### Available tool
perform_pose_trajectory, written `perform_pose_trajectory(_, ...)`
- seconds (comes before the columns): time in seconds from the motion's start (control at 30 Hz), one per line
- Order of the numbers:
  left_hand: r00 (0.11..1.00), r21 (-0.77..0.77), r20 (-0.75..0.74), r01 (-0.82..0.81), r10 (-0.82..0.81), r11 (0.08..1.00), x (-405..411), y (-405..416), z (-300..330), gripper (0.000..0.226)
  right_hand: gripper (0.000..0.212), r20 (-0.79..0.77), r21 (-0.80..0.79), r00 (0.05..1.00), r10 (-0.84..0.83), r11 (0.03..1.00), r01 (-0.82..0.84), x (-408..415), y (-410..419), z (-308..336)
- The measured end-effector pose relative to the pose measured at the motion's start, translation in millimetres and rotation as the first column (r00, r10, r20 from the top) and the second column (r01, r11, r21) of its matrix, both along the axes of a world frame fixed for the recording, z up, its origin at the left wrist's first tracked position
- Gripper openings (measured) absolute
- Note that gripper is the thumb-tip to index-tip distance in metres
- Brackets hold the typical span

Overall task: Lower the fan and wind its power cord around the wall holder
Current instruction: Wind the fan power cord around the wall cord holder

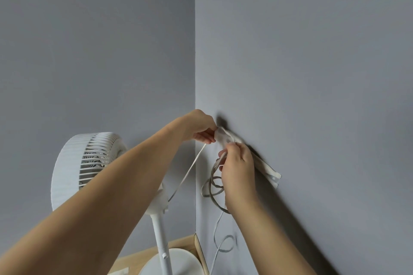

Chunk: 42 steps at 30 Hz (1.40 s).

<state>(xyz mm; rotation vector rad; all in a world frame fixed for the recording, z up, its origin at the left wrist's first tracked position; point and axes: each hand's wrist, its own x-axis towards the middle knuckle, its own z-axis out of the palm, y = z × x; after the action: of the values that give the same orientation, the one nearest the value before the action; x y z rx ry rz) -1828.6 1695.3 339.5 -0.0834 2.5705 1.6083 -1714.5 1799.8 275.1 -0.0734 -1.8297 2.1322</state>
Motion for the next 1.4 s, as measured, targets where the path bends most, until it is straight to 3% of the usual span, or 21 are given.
perform_pose_trajectory(0.23,0.998,0.128,0.041,-0.061,0.056,0.99,5.9,0.7,-9.2,0.01,0.02,0.152,-0.203,0.985,0.082,0.978,-0.051,2.3,-0.6,6.6)
perform_pose_trajectory(0.4,0.997,0.2,0.048,-0.075,0.066,0.977,10.5,7.7,-14.8,0.022,0.025,0.191,-0.15,0.981,0.038,0.989,-0.009,5.6,4.7,0.1)
perform_pose_trajectory(0.67,0.999,0.169,-0.005,-0.038,0.04,0.985,6.3,10.0,-19.2,0.03,0.023,0.158,-0.147,0.987,-0.027,0.988,0.05,13.4,3.8,-17.7)
perform_pose_trajectory(0.83,0.998,0.106,-0.049,0.043,-0.038,0.993,8.6,4.1,-27.2,0.006,0.024,0.178,-0.115,0.982,-0.064,0.99,0.085,15.9,1.1,-35.3)
perform_pose_trajectory(0.93,0.994,0.068,-0.084,0.078,-0.072,0.995,8.5,3.2,-32.1,0.047,0.024,0.196,-0.104,0.977,-0.085,0.989,0.107,13.3,-0.4,-41.2)
perform_pose_trajectory(1.1,0.988,0.037,-0.13,0.084,-0.078,0.996,10.7,5.5,-33.3,0.056,0.027,0.244,-0.092,0.966,-0.087,0.989,0.112,9.6,-2.5,-54.3)
perform_pose_trajectory(1.27,0.986,0.009,-0.127,0.111,-0.109,0.994,6.6,4.1,-33.6,0.05,0.025,0.151,0.057,0.973,-0.174,0.984,0.167,0.6,-6.9,-67.0)
perform_pose_trajectory(1.4,0.982,-0.066,-0.127,0.134,-0.142,0.989,1.8,3.2,-27.0,0.016,0.032,0.052,0.248,0.977,-0.208,0.95,0.189,-9.5,-4.0,-71.3)
